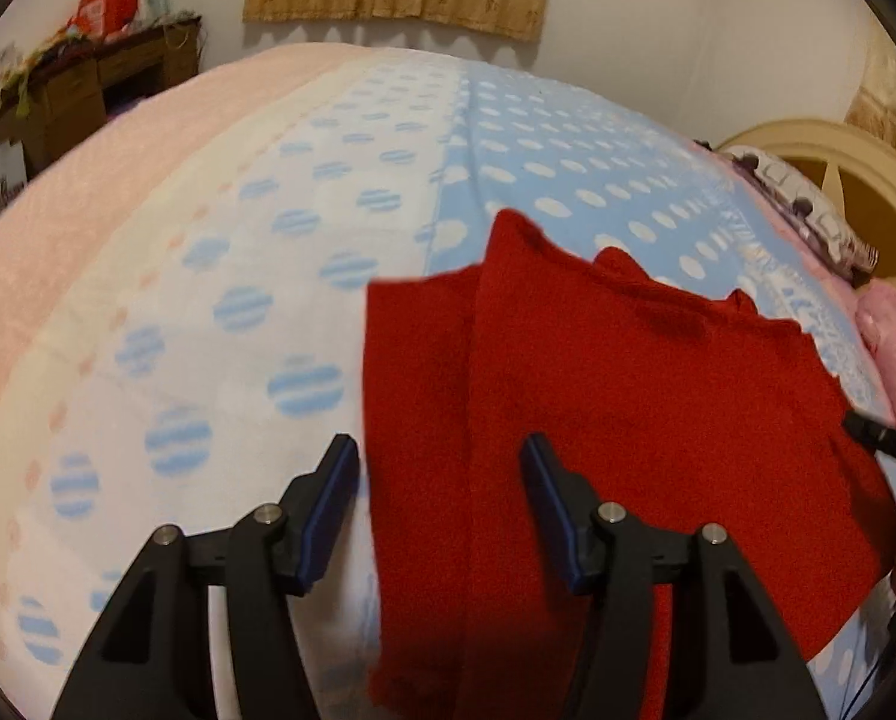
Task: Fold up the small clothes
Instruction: 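Open both tools and release the folded sweater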
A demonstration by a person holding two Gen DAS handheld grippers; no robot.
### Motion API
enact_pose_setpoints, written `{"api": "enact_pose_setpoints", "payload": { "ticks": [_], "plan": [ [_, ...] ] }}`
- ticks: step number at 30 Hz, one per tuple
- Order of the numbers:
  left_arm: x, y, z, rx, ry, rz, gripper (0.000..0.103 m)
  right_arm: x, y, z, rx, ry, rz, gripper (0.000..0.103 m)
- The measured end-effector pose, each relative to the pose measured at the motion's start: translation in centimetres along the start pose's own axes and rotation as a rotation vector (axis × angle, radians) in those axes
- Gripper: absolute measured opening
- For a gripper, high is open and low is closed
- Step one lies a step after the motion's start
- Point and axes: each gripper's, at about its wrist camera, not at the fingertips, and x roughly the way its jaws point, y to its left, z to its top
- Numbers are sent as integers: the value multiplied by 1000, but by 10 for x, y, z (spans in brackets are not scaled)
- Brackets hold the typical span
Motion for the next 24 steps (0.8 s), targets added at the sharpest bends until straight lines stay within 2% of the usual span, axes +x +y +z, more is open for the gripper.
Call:
{"api": "enact_pose_setpoints", "payload": {
  "ticks": [4, 6, 8, 10, 13, 16, 20, 24],
  "plan": [
    [-13, 6, -8, -4, -18, -7, 63, -30, 8, -15, -33, -51, -32, 60],
    [-14, 7, -16, 1, -13, -11, 65, -54, 14, -29, -36, -105, -13, 61],
    [-16, 12, -20, -17, -14, -25, 68, -71, 19, -44, -32, -122, 16, 63],
    [-18, 16, -23, -34, -11, -35, 70, -75, 22, -62, -37, -99, 32, 64],
    [-21, 13, -28, -9, -12, -21, 70, -63, 26, -84, -63, -21, 25, 64],
    [-25, 10, -33, 15, -13, 7, 75, -44, 29, -98, -87, 45, -38, 64],
    [-30, 16, -39, 4, -17, -5, 77, -48, 49, -94, -148, 62, -108, 64],
    [-34, 17, -44, -1, -21, -12, 78, -57, 82, -79, -212, 20, -60, 64]
  ]
}}
